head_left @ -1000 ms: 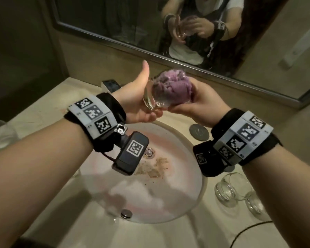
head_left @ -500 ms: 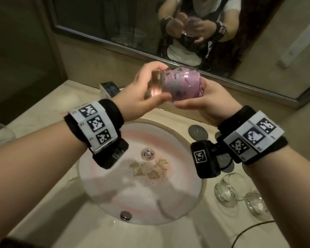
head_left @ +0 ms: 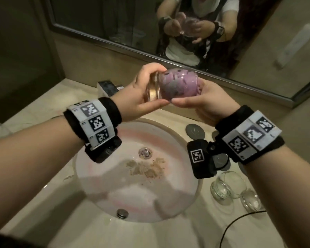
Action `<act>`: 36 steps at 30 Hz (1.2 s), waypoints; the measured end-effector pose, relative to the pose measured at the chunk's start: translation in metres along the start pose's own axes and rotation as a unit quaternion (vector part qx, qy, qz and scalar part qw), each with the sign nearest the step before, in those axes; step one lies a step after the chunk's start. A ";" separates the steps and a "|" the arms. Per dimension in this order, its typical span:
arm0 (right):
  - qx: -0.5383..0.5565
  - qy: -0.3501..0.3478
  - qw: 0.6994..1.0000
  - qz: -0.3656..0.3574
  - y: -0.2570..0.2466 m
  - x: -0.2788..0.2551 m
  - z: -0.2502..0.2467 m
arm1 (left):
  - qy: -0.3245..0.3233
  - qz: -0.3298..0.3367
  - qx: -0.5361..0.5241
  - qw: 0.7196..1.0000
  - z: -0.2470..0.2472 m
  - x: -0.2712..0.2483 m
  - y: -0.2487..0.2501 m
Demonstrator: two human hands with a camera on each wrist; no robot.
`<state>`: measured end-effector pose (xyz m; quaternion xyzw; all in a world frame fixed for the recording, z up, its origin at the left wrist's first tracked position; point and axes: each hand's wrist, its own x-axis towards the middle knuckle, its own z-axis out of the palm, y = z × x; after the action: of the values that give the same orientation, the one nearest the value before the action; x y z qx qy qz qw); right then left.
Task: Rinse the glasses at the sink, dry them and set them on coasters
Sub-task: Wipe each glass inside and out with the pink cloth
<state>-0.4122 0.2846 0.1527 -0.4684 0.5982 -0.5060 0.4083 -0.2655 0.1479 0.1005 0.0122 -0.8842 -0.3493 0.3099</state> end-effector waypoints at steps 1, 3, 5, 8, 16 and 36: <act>-0.048 0.017 0.999 -0.017 -0.001 0.001 0.003 | -0.005 -0.039 -0.040 0.998 0.000 0.000 0.002; -0.183 0.039 0.980 -0.065 -0.002 -0.001 0.008 | 0.021 -0.186 -0.229 0.955 0.004 0.002 0.010; -0.299 0.049 0.945 -0.124 0.003 -0.003 0.013 | 0.032 -0.333 -0.423 0.842 0.003 0.007 0.014; -0.370 0.051 0.912 -0.169 0.009 -0.005 0.015 | -0.059 -0.415 -0.535 0.734 -0.001 0.007 0.016; 0.062 0.015 0.998 0.002 0.010 -0.002 0.009 | 0.065 -0.087 -0.081 0.991 0.008 0.008 0.016; -0.035 0.037 0.998 -0.021 0.028 -0.008 -0.017 | 0.077 -0.183 -0.096 0.975 0.016 0.009 0.018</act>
<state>-0.4312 0.2976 0.1282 -0.4760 0.6200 -0.5104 0.3585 -0.2785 0.1692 0.1072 0.1707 -0.8032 -0.4810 0.3072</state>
